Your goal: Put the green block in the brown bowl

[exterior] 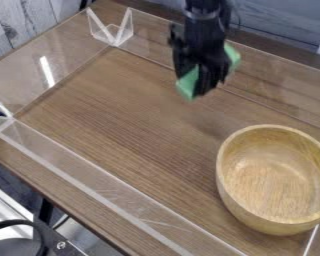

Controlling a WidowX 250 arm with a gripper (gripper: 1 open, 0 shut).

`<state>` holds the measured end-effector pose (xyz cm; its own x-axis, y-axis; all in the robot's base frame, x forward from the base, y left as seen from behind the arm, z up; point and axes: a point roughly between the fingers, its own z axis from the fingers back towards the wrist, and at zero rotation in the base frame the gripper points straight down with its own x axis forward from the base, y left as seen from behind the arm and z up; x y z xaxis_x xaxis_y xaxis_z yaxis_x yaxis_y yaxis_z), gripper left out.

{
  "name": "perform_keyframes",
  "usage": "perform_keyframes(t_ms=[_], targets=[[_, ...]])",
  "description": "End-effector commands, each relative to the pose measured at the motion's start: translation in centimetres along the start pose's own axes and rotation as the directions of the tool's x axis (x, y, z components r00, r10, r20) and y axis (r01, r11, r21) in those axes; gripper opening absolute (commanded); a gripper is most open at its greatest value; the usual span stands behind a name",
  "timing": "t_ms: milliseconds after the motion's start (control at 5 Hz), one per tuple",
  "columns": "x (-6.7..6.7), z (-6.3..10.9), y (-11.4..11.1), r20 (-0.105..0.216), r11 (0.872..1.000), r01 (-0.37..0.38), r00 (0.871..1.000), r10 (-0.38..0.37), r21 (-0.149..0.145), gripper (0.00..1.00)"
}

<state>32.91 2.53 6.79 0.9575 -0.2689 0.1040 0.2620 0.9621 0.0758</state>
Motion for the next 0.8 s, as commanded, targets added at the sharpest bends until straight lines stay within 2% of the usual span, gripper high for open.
perform_keyframes(t_ms=[0,200,600], targets=[[0.72,-1.18,0.04,0.013,1.0,0.003,1.0,-0.003,0.005,0.0],[1.02,-0.24,0.1,0.047,1.0,-0.004,0.999,0.003,0.02,0.0],[1.39,-0.27,0.06,0.061,1.0,-0.004,0.998,0.003,0.021,0.0]])
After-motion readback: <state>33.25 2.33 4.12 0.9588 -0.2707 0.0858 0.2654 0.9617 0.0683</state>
